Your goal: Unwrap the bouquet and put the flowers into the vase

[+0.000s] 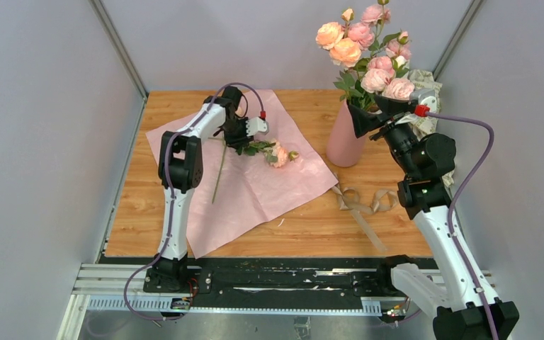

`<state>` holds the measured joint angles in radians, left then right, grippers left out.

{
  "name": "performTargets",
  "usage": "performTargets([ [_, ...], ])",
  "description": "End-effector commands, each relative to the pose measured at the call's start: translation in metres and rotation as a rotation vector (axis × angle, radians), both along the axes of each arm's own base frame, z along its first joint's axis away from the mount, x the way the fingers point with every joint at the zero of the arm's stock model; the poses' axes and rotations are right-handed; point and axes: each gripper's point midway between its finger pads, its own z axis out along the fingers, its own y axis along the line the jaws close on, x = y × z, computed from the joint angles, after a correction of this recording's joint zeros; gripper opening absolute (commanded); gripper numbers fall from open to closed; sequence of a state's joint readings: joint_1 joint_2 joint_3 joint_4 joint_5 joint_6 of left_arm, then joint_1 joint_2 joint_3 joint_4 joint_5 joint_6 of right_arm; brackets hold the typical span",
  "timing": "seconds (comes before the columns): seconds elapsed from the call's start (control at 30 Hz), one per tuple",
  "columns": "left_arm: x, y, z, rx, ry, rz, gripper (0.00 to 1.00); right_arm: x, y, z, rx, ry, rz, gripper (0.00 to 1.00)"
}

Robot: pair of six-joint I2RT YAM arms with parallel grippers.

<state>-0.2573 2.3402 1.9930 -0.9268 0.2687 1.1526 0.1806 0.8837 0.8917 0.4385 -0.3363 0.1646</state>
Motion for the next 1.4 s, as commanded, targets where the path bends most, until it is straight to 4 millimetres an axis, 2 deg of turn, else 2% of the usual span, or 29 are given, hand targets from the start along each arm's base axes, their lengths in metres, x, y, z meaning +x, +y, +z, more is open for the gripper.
performTargets([
  [0.0, -0.005, -0.003, -0.012, -0.016, 0.059, -0.013, 0.37, -0.006, 0.002, 0.007, 0.001, -0.041, 0.003, 0.76],
  [0.07, -0.006, -0.003, -0.013, -0.018, 0.076, -0.007, 0.3, -0.006, 0.002, 0.006, -0.001, -0.037, 0.005, 0.76],
  [0.1, -0.009, -0.004, -0.014, -0.02, 0.091, -0.01, 0.24, -0.006, 0.003, 0.005, -0.004, -0.037, 0.008, 0.76],
  [0.17, -0.009, -0.007, -0.013, -0.038, 0.101, -0.009, 0.04, -0.007, 0.004, 0.005, -0.004, -0.037, 0.014, 0.75],
  [0.2, -0.008, -0.009, -0.012, -0.045, 0.1, -0.006, 0.0, -0.007, 0.004, 0.004, -0.004, -0.035, 0.015, 0.75],
  [0.43, 0.005, -0.014, 0.006, -0.071, 0.055, 0.018, 0.0, -0.006, 0.004, 0.001, -0.009, -0.031, 0.013, 0.75],
  [0.53, 0.01, -0.018, 0.035, -0.086, 0.002, 0.034, 0.0, -0.003, 0.006, -0.002, -0.008, -0.023, 0.022, 0.75],
  [0.7, 0.013, -0.034, 0.099, -0.145, -0.119, 0.053, 0.0, 0.0, 0.009, -0.008, -0.001, -0.009, 0.038, 0.75],
  [0.87, 0.011, -0.048, 0.175, -0.249, -0.265, 0.095, 0.0, -0.001, 0.012, -0.007, 0.008, -0.006, 0.056, 0.74],
  [0.93, 0.008, -0.053, 0.212, -0.329, -0.327, 0.133, 0.0, -0.004, 0.012, -0.006, 0.012, -0.009, 0.06, 0.74],
  [1.03, 0.002, -0.065, 0.251, -0.499, -0.38, 0.211, 0.0, -0.01, 0.017, -0.002, 0.022, -0.013, 0.08, 0.74],
  [1.23, -0.029, -0.09, 0.315, -0.876, -0.419, 0.277, 0.0, -0.024, 0.036, 0.002, 0.007, -0.019, 0.128, 0.74],
  [1.27, -0.038, -0.092, 0.331, -0.935, -0.431, 0.276, 0.0, -0.026, 0.041, 0.002, -0.002, -0.016, 0.138, 0.74],
  [1.37, -0.066, -0.102, 0.353, -1.11, -0.393, 0.262, 0.0, -0.034, 0.066, 0.002, -0.029, -0.002, 0.196, 0.74],
])
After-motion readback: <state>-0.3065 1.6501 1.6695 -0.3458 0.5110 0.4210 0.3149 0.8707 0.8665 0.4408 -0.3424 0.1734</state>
